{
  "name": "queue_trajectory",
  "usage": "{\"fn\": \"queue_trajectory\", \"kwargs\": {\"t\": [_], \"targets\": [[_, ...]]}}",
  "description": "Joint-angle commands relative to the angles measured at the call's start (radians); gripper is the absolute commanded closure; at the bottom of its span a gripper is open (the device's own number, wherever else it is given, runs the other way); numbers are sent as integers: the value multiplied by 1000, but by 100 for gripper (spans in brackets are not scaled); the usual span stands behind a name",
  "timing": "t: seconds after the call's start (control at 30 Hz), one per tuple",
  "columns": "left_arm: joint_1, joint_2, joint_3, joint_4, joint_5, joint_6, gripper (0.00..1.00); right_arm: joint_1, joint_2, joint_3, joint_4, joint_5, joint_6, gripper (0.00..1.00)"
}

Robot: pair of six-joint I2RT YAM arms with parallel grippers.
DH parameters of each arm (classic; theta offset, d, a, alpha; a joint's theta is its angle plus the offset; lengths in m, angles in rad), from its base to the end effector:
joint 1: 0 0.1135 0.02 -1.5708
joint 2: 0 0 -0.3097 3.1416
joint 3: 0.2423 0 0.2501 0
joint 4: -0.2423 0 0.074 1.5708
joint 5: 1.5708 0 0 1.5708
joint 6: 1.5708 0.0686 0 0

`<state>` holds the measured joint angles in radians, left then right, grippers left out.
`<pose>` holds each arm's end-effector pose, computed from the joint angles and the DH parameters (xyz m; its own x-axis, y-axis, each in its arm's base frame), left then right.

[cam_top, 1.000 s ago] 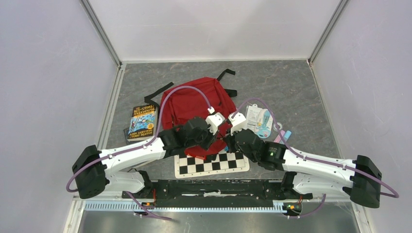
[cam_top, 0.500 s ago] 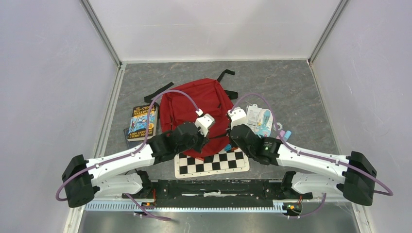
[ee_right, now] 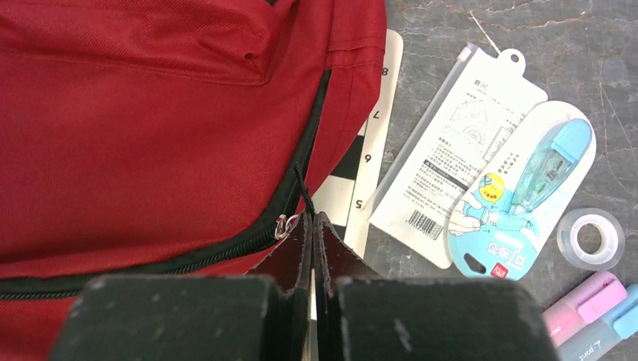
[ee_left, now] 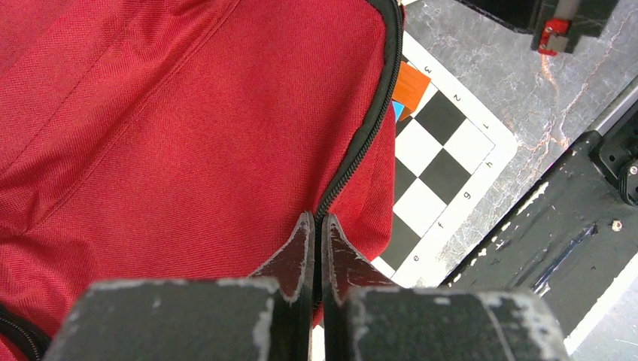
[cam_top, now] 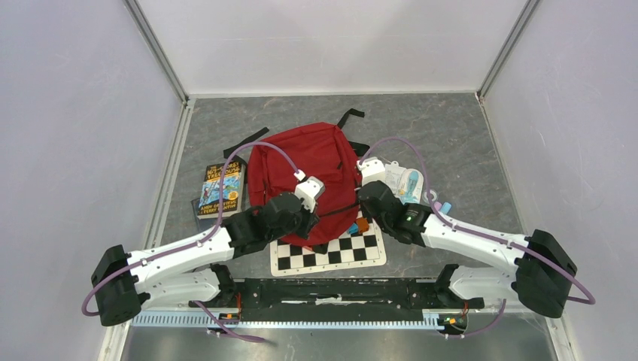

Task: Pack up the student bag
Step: Unzip the student bag at the center of the board.

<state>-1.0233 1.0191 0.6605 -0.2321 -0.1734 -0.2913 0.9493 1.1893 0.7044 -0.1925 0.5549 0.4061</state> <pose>0.1265 -0.1848 0.2694 -0.4978 0.2731 -0.8232 0.6509 0.7449 -0.1465 0.1753 0.1827 0.2579 -0.5138 -0.1408 -0.8463 -0.2711 0.9626 0.0045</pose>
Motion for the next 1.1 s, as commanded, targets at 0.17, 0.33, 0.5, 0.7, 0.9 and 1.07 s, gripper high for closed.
{"fn": "queue_trajectory", "kwargs": {"t": [0.17,0.33,0.5,0.7,0.9,1.07], "targets": [[2,-54,-45,-20,-19,-24,98,-105,77,48,75,-10,-87,100],[2,-64,-75,-8,19,-43,98,-158,156,75,133,-59,-129,100],[3,-78,-90,-6,31,-57,98,-183,213,109,176,-77,-172,100],[2,-83,-92,2,33,-66,98,-201,246,131,185,-112,-191,100],[2,-77,-73,-6,9,-70,98,-200,205,127,182,-168,-201,100],[4,-48,-5,-65,-25,-99,73,-202,153,156,106,-214,-211,69]]}}
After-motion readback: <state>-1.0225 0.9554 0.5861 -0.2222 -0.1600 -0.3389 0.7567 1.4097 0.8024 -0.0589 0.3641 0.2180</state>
